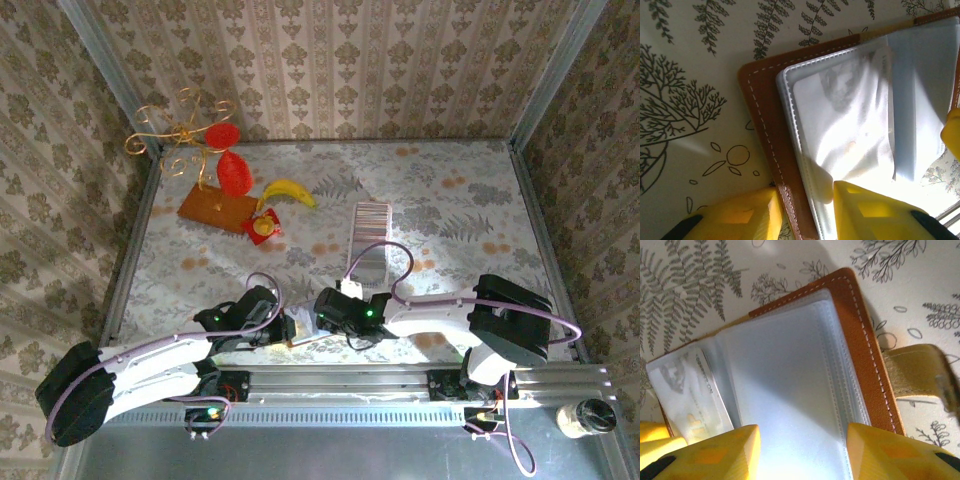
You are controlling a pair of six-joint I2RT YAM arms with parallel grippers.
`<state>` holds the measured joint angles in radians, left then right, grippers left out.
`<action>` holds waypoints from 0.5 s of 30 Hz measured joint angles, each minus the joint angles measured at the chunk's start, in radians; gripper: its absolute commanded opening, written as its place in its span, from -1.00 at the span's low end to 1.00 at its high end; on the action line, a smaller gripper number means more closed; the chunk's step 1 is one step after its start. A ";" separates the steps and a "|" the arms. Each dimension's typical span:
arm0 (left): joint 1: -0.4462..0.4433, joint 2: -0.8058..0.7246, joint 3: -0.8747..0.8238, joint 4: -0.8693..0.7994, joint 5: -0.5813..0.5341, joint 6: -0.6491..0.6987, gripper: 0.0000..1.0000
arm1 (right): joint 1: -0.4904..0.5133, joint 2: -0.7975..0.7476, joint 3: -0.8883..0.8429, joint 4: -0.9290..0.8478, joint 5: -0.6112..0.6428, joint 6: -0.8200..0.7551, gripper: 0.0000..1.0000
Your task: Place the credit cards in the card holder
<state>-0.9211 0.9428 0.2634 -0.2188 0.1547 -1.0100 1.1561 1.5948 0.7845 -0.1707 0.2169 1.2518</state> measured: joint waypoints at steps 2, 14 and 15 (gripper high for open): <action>0.000 0.000 0.000 0.000 0.000 0.000 -0.35 | 0.004 0.000 0.000 -0.008 0.000 0.000 0.01; 0.012 -0.026 0.001 -0.004 0.018 0.009 -0.10 | -0.006 -0.002 0.037 -0.074 0.019 -0.050 -0.16; 0.014 -0.036 -0.001 -0.005 0.023 0.009 -0.07 | -0.013 -0.003 0.041 -0.081 0.019 -0.062 -0.16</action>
<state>-0.9066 0.9070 0.2623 -0.2241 0.1772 -1.0012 1.1435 1.5921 0.8257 -0.2516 0.2363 1.1896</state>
